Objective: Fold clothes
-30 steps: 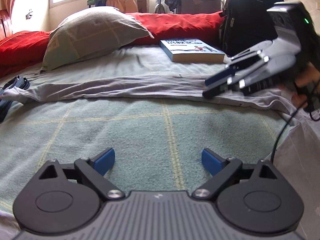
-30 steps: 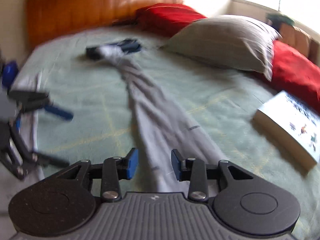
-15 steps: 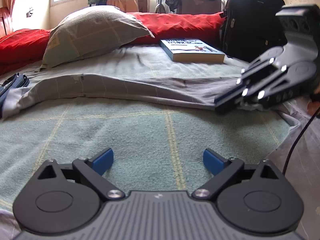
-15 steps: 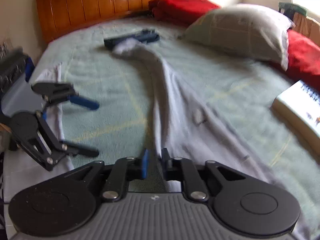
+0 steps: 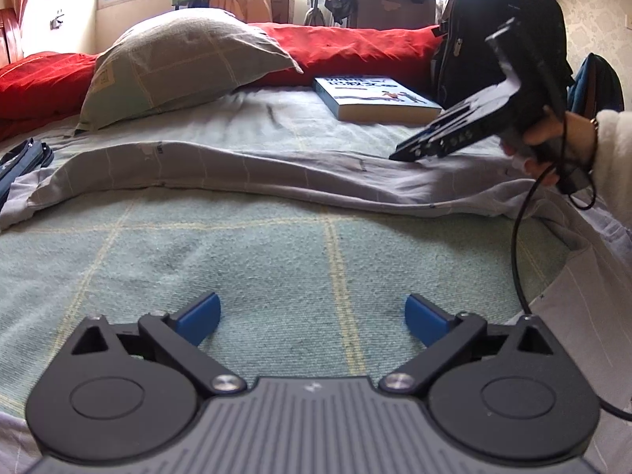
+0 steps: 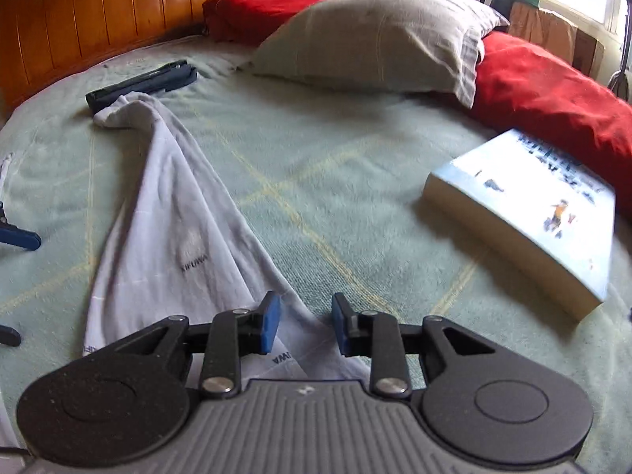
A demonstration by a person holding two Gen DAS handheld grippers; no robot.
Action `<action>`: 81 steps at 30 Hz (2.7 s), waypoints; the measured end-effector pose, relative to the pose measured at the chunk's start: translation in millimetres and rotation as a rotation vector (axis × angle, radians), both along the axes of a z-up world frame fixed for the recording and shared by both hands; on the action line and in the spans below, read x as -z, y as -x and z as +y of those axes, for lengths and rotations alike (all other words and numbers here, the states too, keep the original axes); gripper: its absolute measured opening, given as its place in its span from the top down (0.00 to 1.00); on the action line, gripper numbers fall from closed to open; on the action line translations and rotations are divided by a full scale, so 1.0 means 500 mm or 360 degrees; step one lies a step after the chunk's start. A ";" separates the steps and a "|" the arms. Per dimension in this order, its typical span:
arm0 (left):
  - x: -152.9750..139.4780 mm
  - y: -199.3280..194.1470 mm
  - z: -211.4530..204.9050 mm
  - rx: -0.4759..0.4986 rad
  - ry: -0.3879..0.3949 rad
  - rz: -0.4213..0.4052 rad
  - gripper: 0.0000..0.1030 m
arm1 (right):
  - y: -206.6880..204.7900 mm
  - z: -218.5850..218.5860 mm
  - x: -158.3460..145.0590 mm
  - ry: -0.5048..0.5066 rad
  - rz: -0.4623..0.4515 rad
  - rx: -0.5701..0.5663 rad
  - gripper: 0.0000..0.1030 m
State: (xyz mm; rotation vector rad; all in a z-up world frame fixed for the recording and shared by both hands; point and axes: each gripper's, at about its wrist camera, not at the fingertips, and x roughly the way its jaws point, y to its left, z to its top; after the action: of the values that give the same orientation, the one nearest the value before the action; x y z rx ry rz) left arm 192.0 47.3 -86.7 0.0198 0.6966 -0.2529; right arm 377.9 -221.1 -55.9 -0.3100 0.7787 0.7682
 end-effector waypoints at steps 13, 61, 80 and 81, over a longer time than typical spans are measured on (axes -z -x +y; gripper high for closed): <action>0.003 -0.001 0.000 0.0003 0.0012 0.0002 0.02 | -0.043 -0.009 -0.033 -0.0081 -0.0062 0.0159 0.97; -0.039 0.042 -0.104 0.0215 -0.0077 -0.0010 0.02 | 0.142 -0.414 -0.017 0.0153 -0.0060 0.0611 0.93; -0.054 0.054 -0.086 0.0181 -0.0037 -0.0044 0.02 | 0.090 -0.337 -0.098 -0.0027 -0.0172 0.0873 0.60; -0.054 0.053 -0.083 0.0173 -0.0031 -0.0047 0.02 | 0.085 -0.310 -0.106 -0.0042 -0.0180 0.0815 0.59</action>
State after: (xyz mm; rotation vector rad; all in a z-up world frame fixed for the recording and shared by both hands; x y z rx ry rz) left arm 165.4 6.0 -59.4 0.0801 0.6694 -0.3497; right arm 335.3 -376.3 -2.6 -0.1181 0.6994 0.2758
